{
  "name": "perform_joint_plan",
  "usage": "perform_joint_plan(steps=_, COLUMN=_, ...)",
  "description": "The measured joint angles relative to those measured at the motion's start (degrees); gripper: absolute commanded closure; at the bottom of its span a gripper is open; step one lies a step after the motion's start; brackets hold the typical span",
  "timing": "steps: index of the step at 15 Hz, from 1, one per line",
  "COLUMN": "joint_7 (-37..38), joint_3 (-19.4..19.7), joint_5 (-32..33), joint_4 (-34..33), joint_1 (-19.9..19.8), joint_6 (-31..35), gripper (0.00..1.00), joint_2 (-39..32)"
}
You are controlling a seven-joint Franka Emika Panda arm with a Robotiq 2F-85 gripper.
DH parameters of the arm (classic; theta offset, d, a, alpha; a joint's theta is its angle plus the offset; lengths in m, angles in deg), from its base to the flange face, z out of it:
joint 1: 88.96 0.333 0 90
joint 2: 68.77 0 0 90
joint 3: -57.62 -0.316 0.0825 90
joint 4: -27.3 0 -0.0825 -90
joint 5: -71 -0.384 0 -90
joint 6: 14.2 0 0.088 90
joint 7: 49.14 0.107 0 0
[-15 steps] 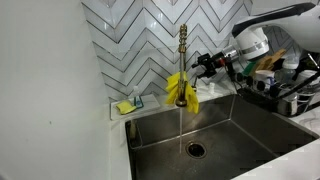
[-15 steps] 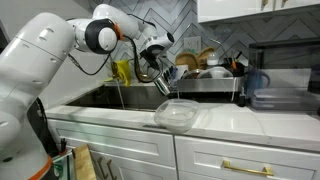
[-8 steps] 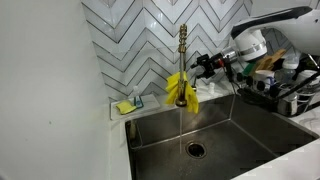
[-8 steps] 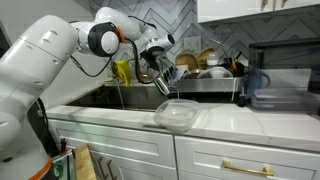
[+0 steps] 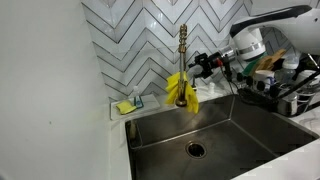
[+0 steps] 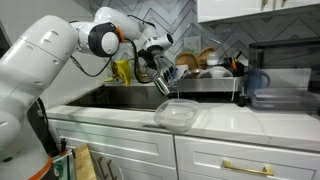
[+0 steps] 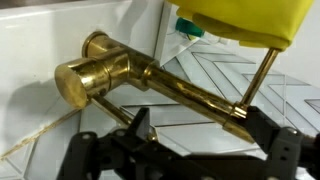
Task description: Put the lunchbox under the running water, pour the water out of the lunchbox into the sink and then close the tap
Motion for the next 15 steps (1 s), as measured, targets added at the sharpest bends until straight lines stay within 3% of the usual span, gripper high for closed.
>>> perform_joint_plan(steps=5, joint_7=4.9, joint_3=1.7, joint_5=7.0, joint_4=0.0, joint_1=0.7, joint_6=-1.3, gripper=0.0, joint_2=2.1)
perform_joint_plan(steps=15, joint_7=15.9, joint_3=7.4, joint_5=19.6, joint_4=0.9, joint_1=0.6, joint_6=-11.8, gripper=0.0, joint_2=11.9)
